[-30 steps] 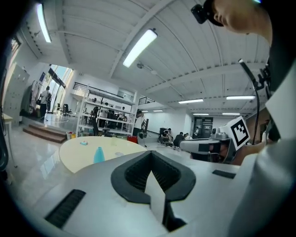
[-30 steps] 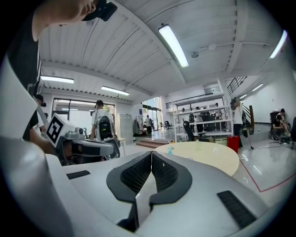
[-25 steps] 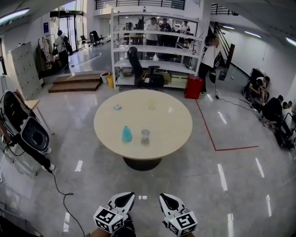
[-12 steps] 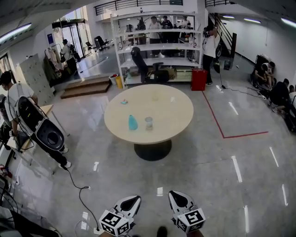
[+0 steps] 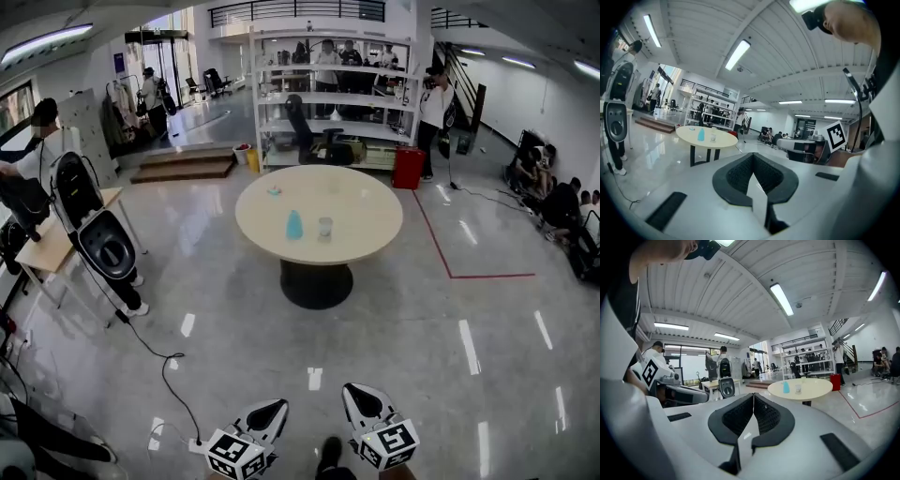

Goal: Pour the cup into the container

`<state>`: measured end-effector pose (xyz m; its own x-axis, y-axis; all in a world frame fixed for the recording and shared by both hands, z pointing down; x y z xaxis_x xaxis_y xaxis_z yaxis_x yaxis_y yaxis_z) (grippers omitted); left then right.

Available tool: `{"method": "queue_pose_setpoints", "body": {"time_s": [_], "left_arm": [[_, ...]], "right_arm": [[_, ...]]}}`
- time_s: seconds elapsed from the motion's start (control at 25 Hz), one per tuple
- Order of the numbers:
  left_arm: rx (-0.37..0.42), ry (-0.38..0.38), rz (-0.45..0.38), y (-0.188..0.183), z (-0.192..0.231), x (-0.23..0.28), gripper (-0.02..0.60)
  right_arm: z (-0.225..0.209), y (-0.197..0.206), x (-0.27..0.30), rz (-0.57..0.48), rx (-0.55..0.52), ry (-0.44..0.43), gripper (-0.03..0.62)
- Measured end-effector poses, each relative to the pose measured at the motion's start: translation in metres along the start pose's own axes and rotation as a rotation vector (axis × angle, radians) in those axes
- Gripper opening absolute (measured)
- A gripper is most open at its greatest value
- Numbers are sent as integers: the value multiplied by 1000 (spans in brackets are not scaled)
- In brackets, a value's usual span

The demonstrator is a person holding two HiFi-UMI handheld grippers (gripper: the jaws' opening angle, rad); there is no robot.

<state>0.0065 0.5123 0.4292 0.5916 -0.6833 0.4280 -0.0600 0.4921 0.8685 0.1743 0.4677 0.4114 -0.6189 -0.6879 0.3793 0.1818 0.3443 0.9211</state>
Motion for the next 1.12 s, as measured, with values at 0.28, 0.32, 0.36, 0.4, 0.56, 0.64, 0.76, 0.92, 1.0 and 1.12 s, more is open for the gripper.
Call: {"method": "queue_pose_setpoints", "body": {"time_s": [0.28, 0.32, 0.36, 0.4, 0.56, 0.64, 0.76, 0.92, 1.0, 1.12], "left_arm": [[-33, 59, -28, 46, -17, -97, 2], [-32, 71, -35, 50, -21, -106, 2], [-30, 80, -41, 55, -24, -114, 2], [-26, 88, -45, 59, -26, -121, 2], [4, 131, -80, 59, -46, -144, 2], [22, 134, -95, 54, -59, -155, 2], [39, 115, -112, 47, -74, -173, 2], [80, 112, -120, 39, -105, -183, 2], [88, 106, -123, 35, -125, -183, 2], [103, 79, -113, 36, -153, -180, 2]], "right_arm": [[108, 28, -63, 46, 34, 58, 8], [119, 32, -72, 53, 32, 70, 8], [129, 36, -81, 55, 38, 82, 8], [138, 39, -89, 55, 49, 92, 8], [162, 43, -119, 58, 25, 132, 8], [167, 39, -133, 43, 31, 125, 8], [176, 28, -149, 3, 16, 100, 6], [177, 22, -176, -16, -22, 98, 6], [169, 23, -197, -23, -22, 110, 6], [150, 32, -228, -35, -3, 125, 6]]}}
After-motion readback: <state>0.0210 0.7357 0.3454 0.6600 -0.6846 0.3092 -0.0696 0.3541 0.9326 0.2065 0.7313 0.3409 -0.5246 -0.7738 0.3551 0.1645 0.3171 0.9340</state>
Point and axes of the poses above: the fingertips, and each gripper's own axes: x forward along the fingers, z to its left, y out of its underside, the point moved 4 cm from there along -x, backward along the fingers, and after that the axes turned 15 degrees about z, right-handed, at the moved point
